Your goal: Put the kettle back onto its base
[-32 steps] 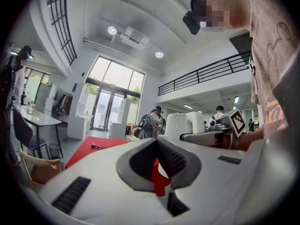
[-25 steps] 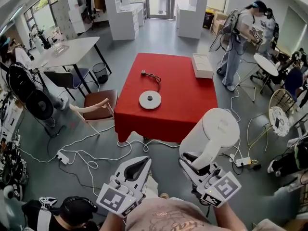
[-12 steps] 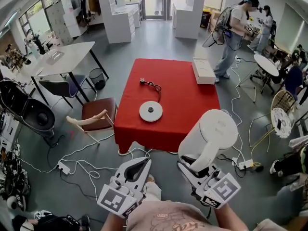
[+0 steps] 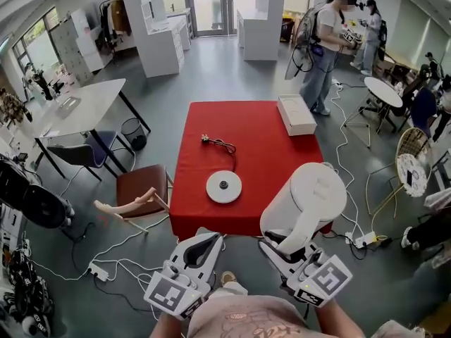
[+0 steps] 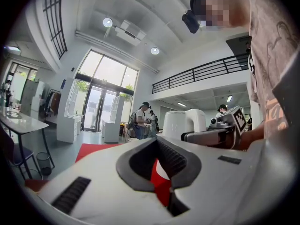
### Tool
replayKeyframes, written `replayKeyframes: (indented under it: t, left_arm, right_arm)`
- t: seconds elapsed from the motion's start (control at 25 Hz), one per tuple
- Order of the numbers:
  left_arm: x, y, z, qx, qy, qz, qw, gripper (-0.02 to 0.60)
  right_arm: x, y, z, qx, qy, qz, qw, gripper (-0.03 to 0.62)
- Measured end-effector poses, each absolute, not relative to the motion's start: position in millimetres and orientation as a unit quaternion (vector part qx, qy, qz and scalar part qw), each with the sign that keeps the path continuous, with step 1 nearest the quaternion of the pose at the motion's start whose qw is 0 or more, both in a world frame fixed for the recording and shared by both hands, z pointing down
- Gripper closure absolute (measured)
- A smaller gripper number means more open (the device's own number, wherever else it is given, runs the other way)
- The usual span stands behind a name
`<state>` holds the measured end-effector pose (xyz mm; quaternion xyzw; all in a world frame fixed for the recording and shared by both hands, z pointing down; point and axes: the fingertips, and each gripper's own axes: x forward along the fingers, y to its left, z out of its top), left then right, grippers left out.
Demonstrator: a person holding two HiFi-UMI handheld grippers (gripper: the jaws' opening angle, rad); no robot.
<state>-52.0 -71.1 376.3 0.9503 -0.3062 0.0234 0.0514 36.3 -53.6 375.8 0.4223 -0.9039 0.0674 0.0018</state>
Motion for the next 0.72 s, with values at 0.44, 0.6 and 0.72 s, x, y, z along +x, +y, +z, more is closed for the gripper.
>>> replayKeyframes:
  t: [0.44,0.6,0.72]
  left_arm:
    - [-48,-115,382,0.957,-0.287,0.018,0.039,0.584]
    - [-46,-126,383,0.954,-0.296,0.023,0.043,0.584]
    - [-42,-130,389,0.951,-0.301,0.034,0.057,0.584]
  right_arm:
    - [37,-91,386,0.43,-0.9,0.076,0.017,0.477]
    - [39,-102,385,0.418,-0.905,0.077,0.024,0.477]
    - [40,-110,387,0.406,-0.91,0.083,0.025,0.477]
